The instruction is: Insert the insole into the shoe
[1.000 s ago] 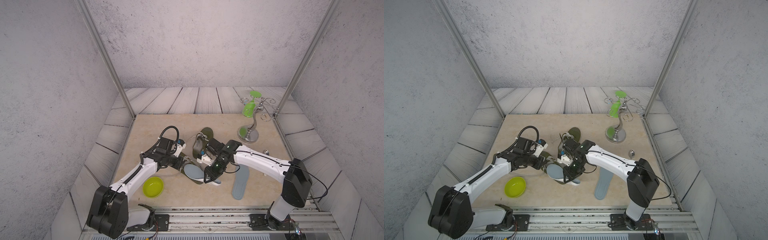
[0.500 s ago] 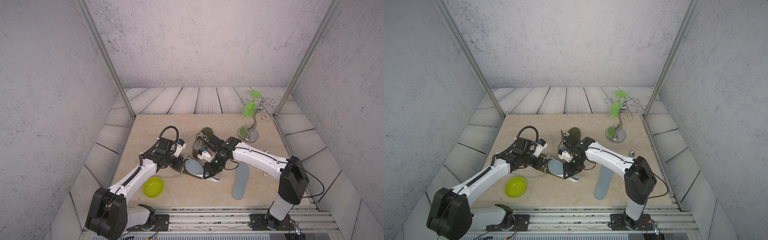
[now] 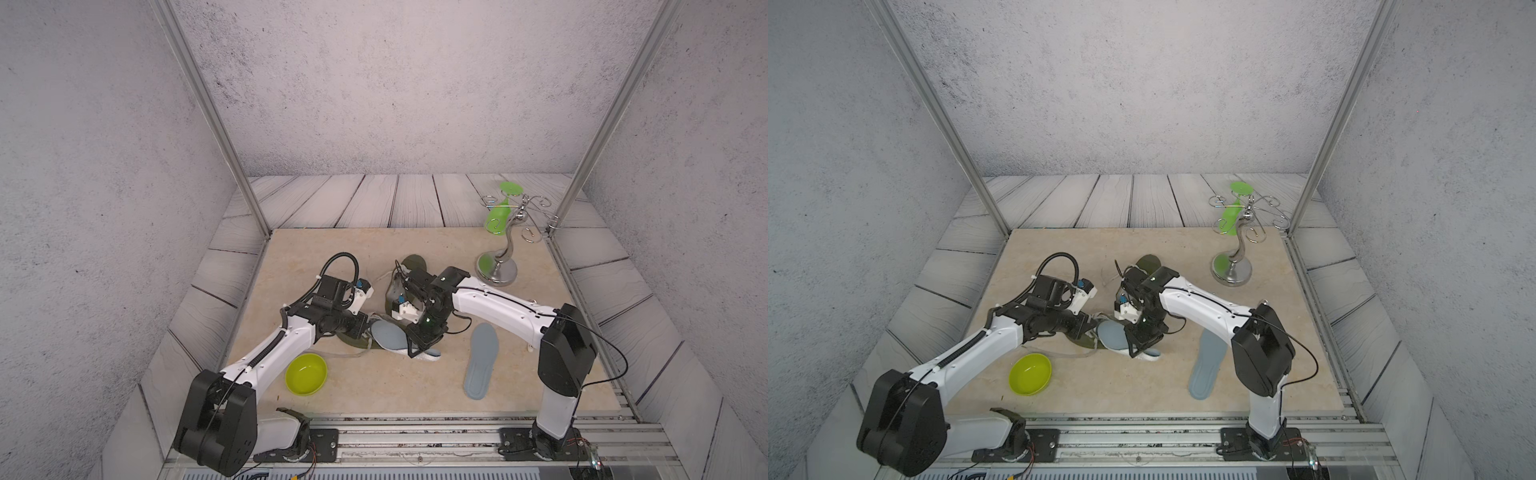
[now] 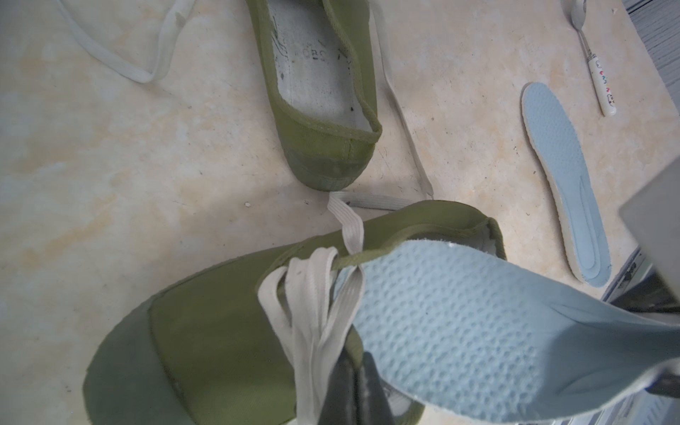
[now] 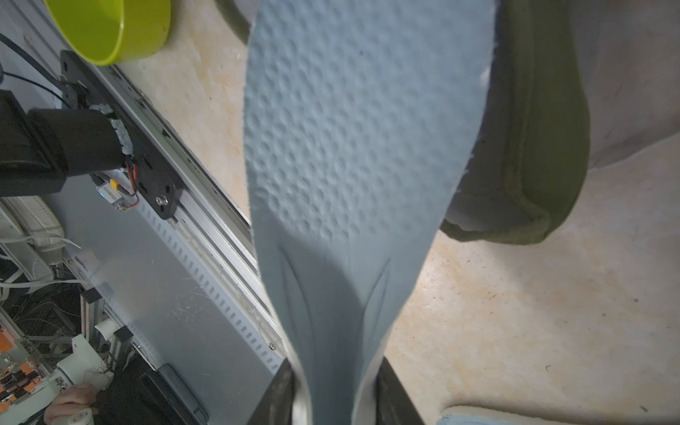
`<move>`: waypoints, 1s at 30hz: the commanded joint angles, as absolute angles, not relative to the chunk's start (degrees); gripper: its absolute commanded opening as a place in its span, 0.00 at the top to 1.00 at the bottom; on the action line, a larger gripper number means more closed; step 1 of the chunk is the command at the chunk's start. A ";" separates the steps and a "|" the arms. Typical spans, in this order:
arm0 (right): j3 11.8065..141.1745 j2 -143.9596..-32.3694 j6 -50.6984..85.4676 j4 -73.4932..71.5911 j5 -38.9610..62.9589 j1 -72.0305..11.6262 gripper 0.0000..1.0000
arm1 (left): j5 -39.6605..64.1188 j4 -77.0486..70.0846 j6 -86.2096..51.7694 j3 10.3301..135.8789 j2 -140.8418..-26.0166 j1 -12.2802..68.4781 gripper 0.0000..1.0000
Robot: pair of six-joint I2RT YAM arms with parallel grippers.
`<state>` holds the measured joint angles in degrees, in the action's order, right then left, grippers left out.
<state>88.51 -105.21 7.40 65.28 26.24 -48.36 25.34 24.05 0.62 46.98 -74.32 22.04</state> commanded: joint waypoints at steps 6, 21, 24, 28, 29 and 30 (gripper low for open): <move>90.39 -105.42 5.36 70.81 23.92 -48.25 0.65 | 26.88 22.20 3.47 48.89 -73.93 22.50 1.00; 98.09 -113.57 0.02 65.97 20.22 -48.26 0.65 | 29.37 20.26 4.42 49.12 -75.95 22.50 1.00; 96.70 -112.52 -0.80 62.11 18.87 -48.27 0.65 | 30.47 20.65 4.33 50.37 -77.60 22.50 1.00; 94.45 -111.19 -1.47 57.31 18.72 -48.34 0.66 | 32.35 20.85 4.14 51.88 -79.65 22.24 1.00; 93.92 -110.95 -1.82 56.34 18.57 -48.34 0.66 | 32.79 20.85 3.98 52.15 -79.95 22.08 1.00; 93.28 -110.93 -2.35 55.43 18.50 -48.34 0.66 | 33.31 20.76 3.84 52.33 -80.18 21.98 1.00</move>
